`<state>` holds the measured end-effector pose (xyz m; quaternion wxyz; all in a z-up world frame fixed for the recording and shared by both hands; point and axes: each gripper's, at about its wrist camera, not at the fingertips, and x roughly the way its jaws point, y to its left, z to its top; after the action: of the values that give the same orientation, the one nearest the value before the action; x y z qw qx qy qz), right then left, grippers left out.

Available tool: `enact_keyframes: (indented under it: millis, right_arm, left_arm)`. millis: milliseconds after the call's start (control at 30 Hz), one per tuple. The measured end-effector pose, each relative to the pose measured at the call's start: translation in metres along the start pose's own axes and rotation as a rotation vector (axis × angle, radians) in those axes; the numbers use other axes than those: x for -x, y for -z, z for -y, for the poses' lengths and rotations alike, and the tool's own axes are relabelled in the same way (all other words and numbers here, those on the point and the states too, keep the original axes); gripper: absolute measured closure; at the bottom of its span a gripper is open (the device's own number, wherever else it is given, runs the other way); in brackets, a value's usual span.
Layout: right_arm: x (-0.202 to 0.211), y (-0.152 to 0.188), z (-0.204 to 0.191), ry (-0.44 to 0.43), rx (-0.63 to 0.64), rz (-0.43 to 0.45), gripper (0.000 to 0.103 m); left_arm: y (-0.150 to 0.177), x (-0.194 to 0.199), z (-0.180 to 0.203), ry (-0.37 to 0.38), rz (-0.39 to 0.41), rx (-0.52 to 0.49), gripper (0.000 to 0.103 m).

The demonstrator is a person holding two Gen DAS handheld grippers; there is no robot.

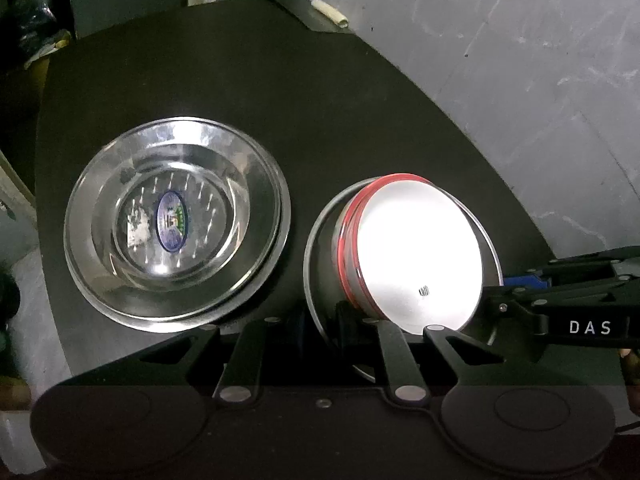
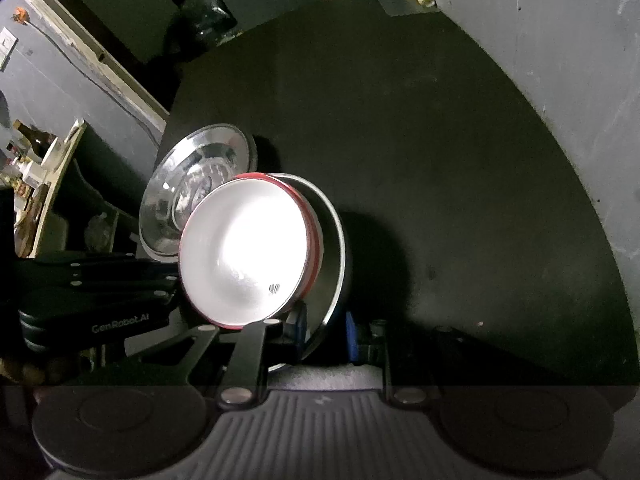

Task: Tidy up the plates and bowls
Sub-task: 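Carry the steel bowl with nested white bowls over the steel plate stack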

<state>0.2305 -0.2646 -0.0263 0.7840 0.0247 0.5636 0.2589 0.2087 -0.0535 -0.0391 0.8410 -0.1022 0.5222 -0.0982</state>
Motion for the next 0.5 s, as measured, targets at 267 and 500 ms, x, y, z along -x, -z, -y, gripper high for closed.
enact_keyframes:
  millis: [267, 500]
  right_arm:
    - [0.017, -0.015, -0.008, -0.015, 0.033, 0.049, 0.08]
    - [0.02, -0.037, -0.023, -0.04, 0.097, 0.076, 0.08]
  left_arm:
    - [-0.007, 0.023, -0.007, 0.007, 0.054, 0.007, 0.089]
    - [-0.017, 0.04, -0.02, -0.024, 0.107, 0.041, 0.089]
